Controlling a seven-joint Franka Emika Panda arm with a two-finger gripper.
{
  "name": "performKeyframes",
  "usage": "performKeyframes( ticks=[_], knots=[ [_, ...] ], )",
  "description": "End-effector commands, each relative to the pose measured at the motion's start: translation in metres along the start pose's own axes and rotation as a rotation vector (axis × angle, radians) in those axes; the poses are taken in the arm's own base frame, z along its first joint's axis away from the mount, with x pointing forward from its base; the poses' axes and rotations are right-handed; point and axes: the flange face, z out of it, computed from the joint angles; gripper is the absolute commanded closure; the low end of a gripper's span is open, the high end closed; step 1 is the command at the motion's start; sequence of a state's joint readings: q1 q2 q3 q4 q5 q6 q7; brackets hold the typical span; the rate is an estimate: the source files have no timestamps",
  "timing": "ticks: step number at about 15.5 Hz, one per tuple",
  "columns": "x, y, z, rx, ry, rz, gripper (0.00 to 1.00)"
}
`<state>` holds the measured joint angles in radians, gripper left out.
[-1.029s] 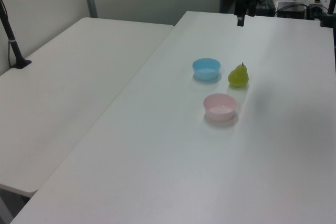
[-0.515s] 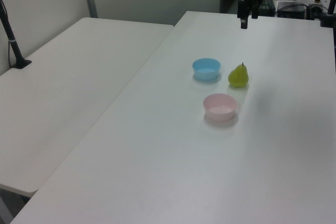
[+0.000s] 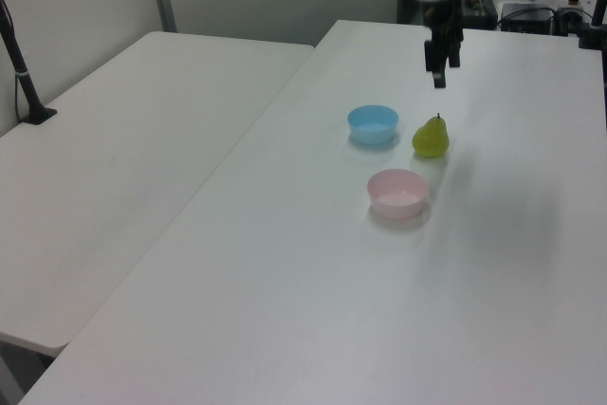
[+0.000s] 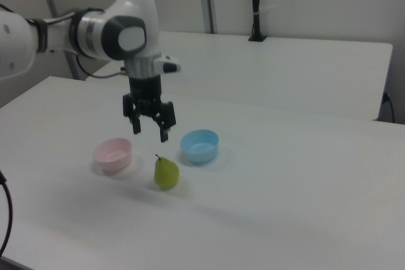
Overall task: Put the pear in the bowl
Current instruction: 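Move the open gripper toward the green pear, then lower the gripper over the green pear and close on it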
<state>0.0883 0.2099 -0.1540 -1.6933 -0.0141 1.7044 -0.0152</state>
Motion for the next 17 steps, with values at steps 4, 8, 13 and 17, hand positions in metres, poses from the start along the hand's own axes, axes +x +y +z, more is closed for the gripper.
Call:
performKeyframes(
  ticks=[4, 8, 13, 17],
  knots=[
    [0.039, -0.016, 0.081, -0.075, -0.058, -0.075, 0.0],
    [0.046, -0.033, 0.115, -0.096, -0.103, -0.106, 0.0],
    [0.055, -0.042, 0.144, -0.135, -0.093, -0.125, 0.03],
    [0.059, -0.041, 0.139, -0.137, -0.067, -0.126, 0.3]
  ],
)
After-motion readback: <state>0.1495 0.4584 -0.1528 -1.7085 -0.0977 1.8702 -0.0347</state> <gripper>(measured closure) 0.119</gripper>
